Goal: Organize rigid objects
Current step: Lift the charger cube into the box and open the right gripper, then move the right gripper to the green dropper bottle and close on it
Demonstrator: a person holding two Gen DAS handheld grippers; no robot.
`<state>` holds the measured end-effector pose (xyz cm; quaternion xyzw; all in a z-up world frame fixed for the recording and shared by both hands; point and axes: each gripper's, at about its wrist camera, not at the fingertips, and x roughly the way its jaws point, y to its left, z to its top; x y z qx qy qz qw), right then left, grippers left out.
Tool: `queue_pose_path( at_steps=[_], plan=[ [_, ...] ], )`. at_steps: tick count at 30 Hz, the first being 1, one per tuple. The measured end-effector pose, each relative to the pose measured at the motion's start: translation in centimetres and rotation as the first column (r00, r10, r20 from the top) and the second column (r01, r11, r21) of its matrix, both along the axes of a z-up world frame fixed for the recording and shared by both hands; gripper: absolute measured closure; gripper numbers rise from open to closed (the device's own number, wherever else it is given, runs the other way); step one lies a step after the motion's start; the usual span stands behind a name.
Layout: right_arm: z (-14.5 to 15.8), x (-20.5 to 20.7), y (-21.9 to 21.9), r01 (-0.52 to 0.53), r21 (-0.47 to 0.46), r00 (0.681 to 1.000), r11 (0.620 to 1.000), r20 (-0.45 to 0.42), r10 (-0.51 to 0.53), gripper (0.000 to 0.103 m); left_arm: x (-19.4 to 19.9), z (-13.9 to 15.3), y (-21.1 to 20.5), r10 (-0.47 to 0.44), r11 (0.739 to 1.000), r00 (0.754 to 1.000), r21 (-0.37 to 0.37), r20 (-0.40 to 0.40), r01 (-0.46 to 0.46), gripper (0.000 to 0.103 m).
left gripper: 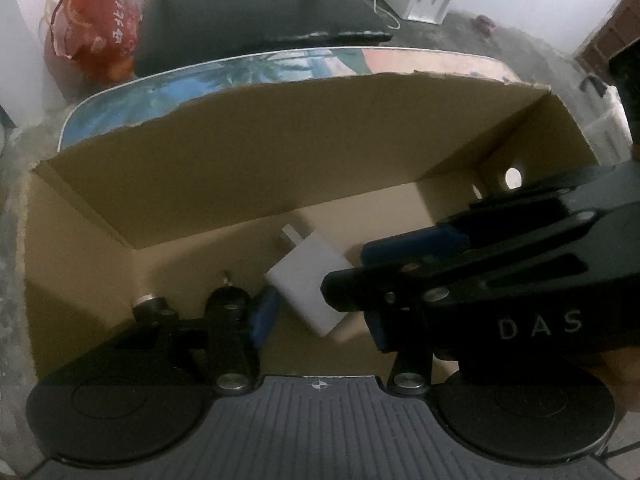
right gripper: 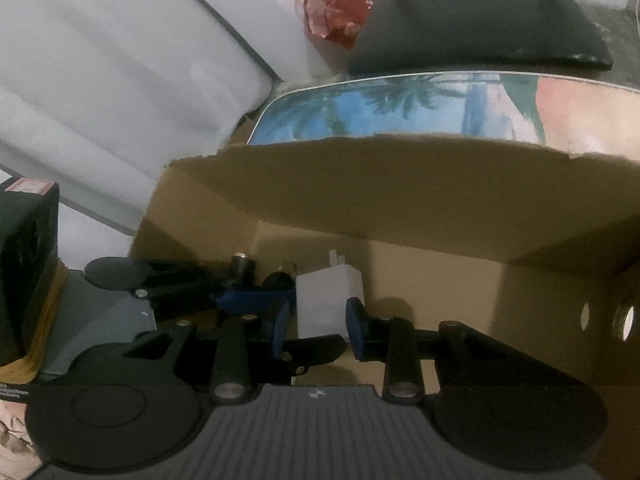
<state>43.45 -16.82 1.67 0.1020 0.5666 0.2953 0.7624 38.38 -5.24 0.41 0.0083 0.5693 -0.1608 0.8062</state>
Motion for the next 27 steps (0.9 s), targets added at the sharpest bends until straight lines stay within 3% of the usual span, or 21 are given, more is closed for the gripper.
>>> queue_pose_path(
  at_steps=[6, 13, 17, 21, 25, 27],
  plan=[
    [2.1, -0.4, -0.2, 0.012, 0.013, 0.999, 1.000, 0.047, -0.013, 0.069, -1.4, 2.8, 0.4, 0.014, 1.000, 0.998, 0.000, 0.067, -0.014, 0.050],
    [8.7, -5.5, -2.8, 0.030, 0.109, 0.983, 0.994, 0.175, -0.049, 0.069, -7.0, 9.1, 2.5, 0.038, 0.999, 0.968, -0.019, 0.249, -0.035, 0.049],
    [12.4, -9.8, -4.6, 0.022, 0.169, 0.964, 0.985, 0.256, -0.065, 0.069, -12.2, 12.7, 4.1, 0.048, 0.998, 0.930, -0.042, 0.365, -0.035, 0.049],
    [15.1, -15.3, -5.8, -0.037, 0.205, 0.933, 0.978, 0.359, -0.040, 0.068, -18.8, 14.6, 5.6, 0.069, 0.997, 0.869, -0.055, 0.490, -0.048, 0.044],
    [15.3, -20.7, -5.0, -0.119, 0.194, 0.893, 0.974, 0.450, 0.020, 0.068, -24.5, 13.2, 6.4, 0.085, 0.996, 0.827, -0.044, 0.556, -0.072, 0.044],
    [14.5, -23.2, -4.1, -0.158, 0.178, 0.870, 0.971, 0.491, 0.052, 0.068, -26.5, 11.6, 6.9, 0.101, 0.995, 0.820, -0.051, 0.563, -0.087, 0.044]
  ],
)
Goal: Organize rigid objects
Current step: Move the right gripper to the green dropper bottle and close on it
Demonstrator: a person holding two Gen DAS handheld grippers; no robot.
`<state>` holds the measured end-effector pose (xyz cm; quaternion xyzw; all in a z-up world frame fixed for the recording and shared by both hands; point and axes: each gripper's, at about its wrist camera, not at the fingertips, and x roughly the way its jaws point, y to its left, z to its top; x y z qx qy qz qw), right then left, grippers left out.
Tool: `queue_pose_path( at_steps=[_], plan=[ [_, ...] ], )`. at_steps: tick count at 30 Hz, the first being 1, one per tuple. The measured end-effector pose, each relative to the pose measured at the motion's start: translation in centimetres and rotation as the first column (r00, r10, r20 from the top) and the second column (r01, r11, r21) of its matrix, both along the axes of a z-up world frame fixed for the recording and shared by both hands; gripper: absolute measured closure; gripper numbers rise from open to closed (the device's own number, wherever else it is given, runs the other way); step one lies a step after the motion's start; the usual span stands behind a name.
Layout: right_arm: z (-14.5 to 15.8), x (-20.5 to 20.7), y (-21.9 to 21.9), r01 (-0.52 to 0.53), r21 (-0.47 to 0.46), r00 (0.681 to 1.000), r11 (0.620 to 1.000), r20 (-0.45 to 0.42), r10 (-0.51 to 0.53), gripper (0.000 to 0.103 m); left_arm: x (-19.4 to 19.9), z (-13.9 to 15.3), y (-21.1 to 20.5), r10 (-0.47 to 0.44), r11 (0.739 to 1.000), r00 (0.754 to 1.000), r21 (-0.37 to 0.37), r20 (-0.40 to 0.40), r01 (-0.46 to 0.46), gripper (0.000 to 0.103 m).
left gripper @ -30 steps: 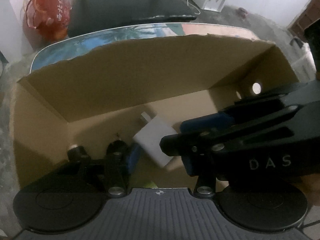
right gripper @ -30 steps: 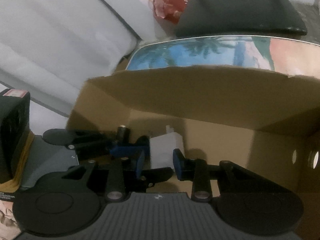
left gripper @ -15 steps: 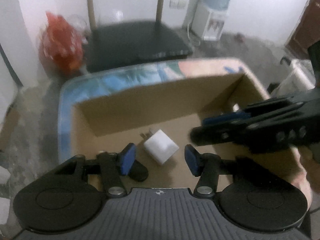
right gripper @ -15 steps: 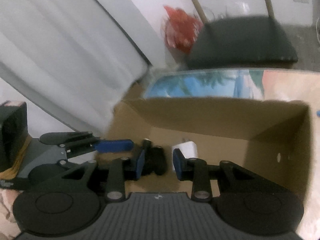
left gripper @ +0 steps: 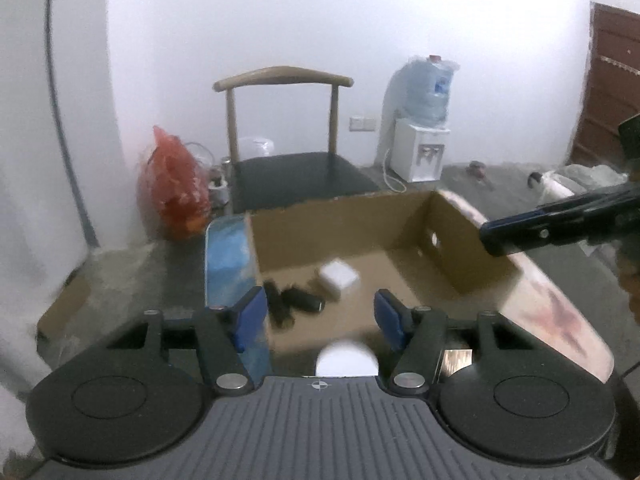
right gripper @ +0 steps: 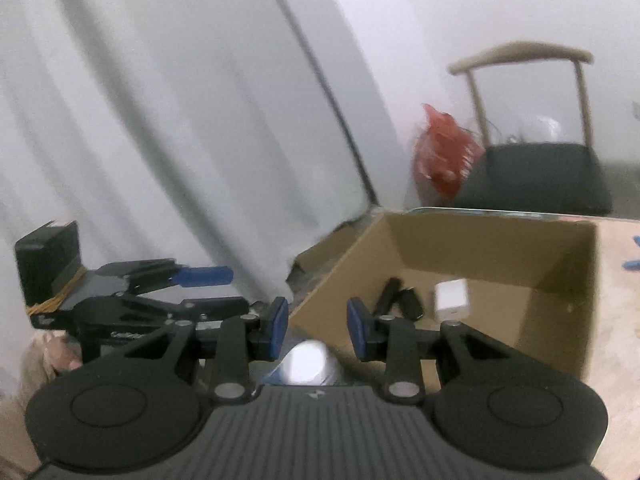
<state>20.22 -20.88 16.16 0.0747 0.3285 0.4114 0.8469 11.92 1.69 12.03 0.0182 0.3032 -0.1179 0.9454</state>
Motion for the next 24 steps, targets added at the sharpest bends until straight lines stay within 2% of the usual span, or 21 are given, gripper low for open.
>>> queue_pose_path(
  at_steps=[3, 6, 12, 20, 24],
  plan=[
    [-1.7, -3.2, 1.8, -0.024, -0.021, 0.997, 0.999, 0.067, 0.026, 0.068, -2.7, -2.8, 0.7, 0.024, 0.999, 1.000, -0.023, 0.006, -0.024, 0.044],
    [-4.0, -5.1, 3.6, -0.042, -0.025, 0.994, 0.999, 0.097, 0.044, 0.068, -4.6, -5.5, 0.7, 0.040, 0.999, 0.999, -0.004, 0.029, -0.040, 0.044],
    [-8.1, -6.7, 7.6, -0.051, -0.095, 0.991, 0.994, 0.122, 0.062, 0.068, -5.0, -10.2, -0.1, 0.057, 0.998, 0.998, 0.015, -0.013, -0.057, 0.044],
    [-10.6, -6.2, 10.8, -0.053, -0.182, 0.990, 0.982, 0.121, 0.076, 0.068, -4.5, -13.4, -1.5, 0.040, 0.997, 0.999, 0.066, -0.026, -0.038, 0.049],
    [-11.0, -6.7, 11.9, -0.037, -0.235, 0.984, 0.971, 0.162, 0.077, 0.069, -4.2, -14.6, -2.1, 0.049, 0.992, 0.999, 0.120, -0.021, -0.046, 0.051]
  ],
)
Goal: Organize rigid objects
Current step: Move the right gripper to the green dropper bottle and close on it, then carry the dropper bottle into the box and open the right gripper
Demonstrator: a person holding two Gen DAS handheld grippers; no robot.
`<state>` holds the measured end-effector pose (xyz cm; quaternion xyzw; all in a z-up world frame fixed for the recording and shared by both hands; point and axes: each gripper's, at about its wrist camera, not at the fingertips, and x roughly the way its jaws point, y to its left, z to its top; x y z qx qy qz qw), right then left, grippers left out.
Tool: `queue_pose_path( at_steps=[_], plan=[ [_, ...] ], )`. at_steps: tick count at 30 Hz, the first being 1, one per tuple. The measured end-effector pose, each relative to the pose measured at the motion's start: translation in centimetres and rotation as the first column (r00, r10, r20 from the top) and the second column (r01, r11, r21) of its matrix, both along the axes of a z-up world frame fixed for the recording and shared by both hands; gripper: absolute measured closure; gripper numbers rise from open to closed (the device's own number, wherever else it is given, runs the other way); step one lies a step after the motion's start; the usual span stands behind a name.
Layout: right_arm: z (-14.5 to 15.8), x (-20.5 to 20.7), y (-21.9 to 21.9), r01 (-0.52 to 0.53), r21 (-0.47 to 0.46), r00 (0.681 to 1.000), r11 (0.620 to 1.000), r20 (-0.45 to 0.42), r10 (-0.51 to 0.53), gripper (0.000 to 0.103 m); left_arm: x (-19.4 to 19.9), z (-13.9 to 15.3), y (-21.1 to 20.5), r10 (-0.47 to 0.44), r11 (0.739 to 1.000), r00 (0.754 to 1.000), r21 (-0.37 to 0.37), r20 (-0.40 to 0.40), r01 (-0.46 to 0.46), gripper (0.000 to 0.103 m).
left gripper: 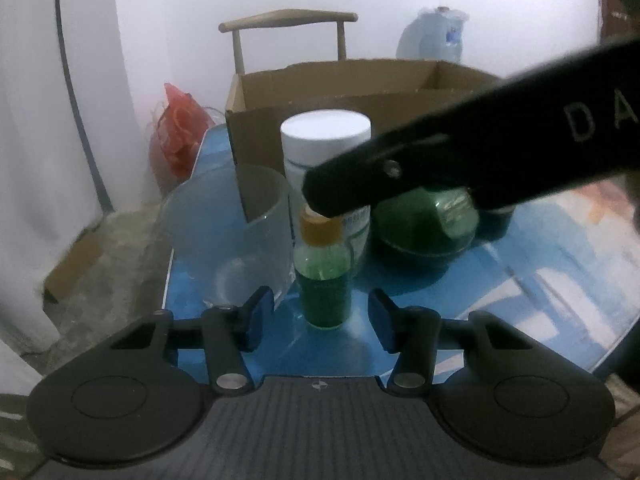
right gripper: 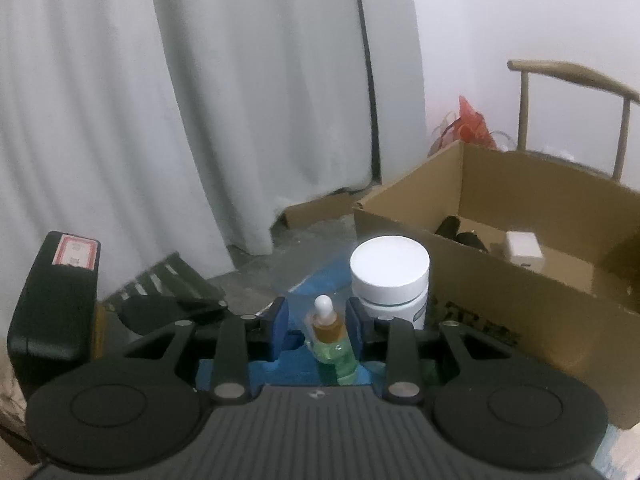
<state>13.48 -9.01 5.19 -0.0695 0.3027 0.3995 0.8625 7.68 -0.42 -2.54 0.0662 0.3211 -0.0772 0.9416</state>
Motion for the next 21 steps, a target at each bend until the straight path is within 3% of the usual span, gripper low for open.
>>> queue_pose_path(
  at_steps=[6, 13, 21],
  plan=[
    [-0.5, -0.2, 0.8, -0.010, -0.044, 1.000, 0.999, 0.012, 0.011, 0.072, 0.2, -0.9, -0.2, 0.003, 1.000, 1.000, 0.028, 0.002, -0.003, 0.054],
    [-1.1, 0.4, 1.0, -0.011, -0.063, 1.000, 0.998, -0.015, 0.010, 0.079, -0.1, -1.1, -0.7, 0.003, 1.000, 1.000, 0.026, 0.012, -0.003, 0.071],
    [-0.5, -0.2, 0.4, -0.039, -0.051, 0.999, 0.998, -0.030, 0.037, 0.083, -1.6, -0.6, -0.9, 0.002, 0.999, 0.999, 0.032, 0.038, -0.003, 0.071]
  ],
)
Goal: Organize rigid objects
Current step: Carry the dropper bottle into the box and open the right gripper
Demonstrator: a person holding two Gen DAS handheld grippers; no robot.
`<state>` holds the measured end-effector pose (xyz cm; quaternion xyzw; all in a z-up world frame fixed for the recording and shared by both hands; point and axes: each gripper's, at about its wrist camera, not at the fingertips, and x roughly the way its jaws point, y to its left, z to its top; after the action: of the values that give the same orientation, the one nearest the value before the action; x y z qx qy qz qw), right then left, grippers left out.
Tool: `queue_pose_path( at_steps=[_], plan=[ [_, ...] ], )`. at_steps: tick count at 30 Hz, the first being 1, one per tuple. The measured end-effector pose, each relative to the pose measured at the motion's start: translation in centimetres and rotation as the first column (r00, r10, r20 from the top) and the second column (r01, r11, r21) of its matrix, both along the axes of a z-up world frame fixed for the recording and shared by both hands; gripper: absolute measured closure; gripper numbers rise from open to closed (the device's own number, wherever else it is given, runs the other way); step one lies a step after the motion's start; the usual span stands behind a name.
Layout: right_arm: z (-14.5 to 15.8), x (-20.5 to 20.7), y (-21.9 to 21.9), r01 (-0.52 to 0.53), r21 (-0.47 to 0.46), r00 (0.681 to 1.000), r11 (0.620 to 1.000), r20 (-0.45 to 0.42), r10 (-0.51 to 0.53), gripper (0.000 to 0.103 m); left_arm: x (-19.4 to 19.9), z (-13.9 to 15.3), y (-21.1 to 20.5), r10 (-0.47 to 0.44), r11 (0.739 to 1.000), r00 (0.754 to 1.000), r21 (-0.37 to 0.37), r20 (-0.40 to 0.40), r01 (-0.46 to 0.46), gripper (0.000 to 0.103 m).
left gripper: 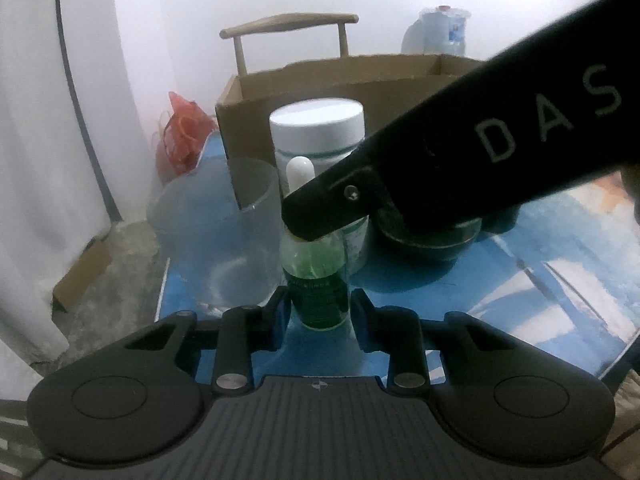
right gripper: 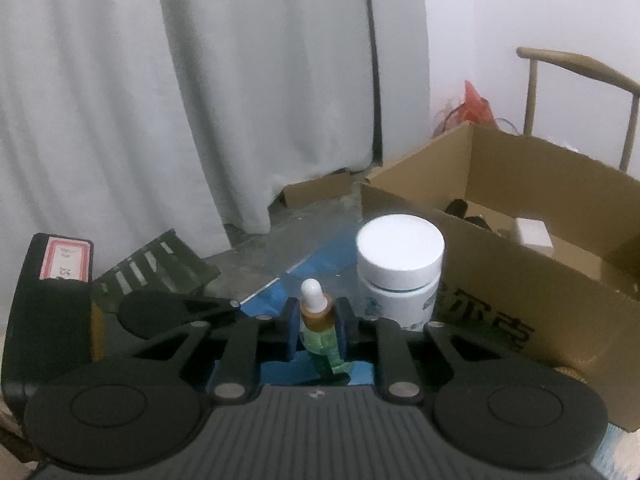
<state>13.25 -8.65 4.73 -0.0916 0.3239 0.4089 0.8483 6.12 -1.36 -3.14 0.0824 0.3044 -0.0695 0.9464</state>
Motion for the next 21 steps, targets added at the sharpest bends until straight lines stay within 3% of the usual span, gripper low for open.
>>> queue_pose_path(
  at_steps=[5, 11, 16, 21],
  plan=[
    [3.1, -1.2, -0.5, -0.039, 0.041, 0.999, 0.998, 0.005, 0.039, 0.083, -1.6, 2.9, 0.0, -0.018, 1.000, 0.999, 0.020, 0.050, 0.017, 0.071],
    [9.5, -1.1, -1.3, -0.093, 0.127, 0.993, 0.988, 0.084, 0.083, 0.083, -1.5, 10.0, 0.9, -0.073, 0.997, 0.991, 0.030, 0.114, 0.070, 0.071],
    [13.6, 2.7, -0.8, -0.091, 0.128, 0.988, 0.988, 0.134, 0.073, 0.083, 4.0, 14.7, 2.0, -0.119, 0.993, 0.989, -0.001, 0.085, 0.120, 0.071],
    [14.6, 9.9, -0.1, -0.025, 0.103, 0.997, 0.994, 0.081, 0.017, 0.083, 12.4, 15.7, 1.4, -0.148, 0.989, 0.989, -0.006, 0.015, 0.148, 0.071]
  ],
)
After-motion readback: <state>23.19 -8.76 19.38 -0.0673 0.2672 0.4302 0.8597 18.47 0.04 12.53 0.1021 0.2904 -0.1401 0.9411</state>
